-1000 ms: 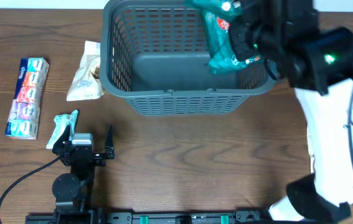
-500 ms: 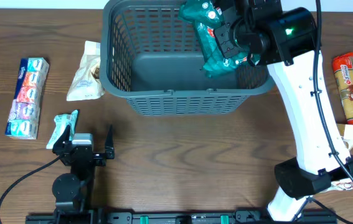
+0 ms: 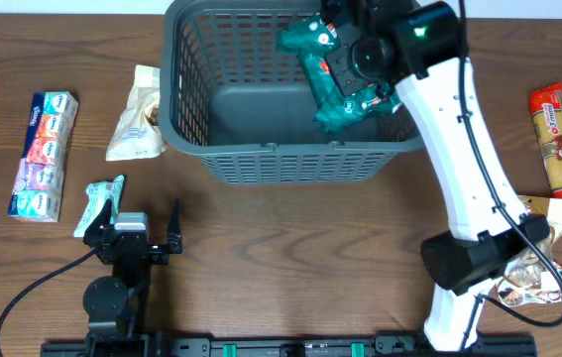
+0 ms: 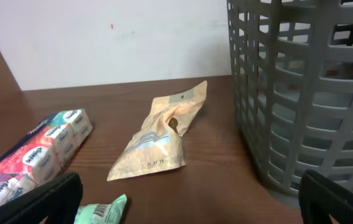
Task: Pack container
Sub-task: 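Lift the Nescafe bag and carry it left over the grey basket, then lower the bag into the basket and open the right gripper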
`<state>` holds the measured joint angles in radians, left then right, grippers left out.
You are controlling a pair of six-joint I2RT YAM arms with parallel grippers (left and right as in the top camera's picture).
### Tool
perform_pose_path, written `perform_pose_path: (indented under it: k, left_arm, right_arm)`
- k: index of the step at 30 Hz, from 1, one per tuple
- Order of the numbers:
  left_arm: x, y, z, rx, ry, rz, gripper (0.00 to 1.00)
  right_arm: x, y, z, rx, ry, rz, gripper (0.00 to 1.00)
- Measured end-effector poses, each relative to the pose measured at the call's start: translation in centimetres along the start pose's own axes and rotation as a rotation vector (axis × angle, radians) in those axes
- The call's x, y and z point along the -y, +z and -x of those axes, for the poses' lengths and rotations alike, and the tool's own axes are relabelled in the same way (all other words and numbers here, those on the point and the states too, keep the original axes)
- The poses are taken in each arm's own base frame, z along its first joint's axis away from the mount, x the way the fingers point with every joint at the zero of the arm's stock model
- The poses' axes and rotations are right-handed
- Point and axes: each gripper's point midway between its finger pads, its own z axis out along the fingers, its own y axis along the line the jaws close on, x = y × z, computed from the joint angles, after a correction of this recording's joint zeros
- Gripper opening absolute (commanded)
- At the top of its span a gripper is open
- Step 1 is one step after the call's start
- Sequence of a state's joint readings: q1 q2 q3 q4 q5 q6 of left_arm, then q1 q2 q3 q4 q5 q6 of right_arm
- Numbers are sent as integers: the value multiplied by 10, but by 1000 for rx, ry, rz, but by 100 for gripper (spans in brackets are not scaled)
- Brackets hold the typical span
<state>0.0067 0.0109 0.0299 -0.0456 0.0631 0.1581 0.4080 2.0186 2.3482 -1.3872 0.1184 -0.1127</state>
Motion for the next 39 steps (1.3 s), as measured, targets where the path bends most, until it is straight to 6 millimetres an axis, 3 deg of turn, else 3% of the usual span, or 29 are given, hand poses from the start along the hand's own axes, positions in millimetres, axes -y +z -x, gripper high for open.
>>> perform_pose_path:
  k: [27,33,39]
  left_arm:
    - [0,0,0,0,0,0,99]
    - [0,0,0,0,0,0,99]
    - [0,0,0,0,0,0,99]
  right_arm:
    - [-3,5,2,4,46,17,1]
    - [6,7,0,-2,124,14,1]
    - [16,22,-14,-57,191,3,1]
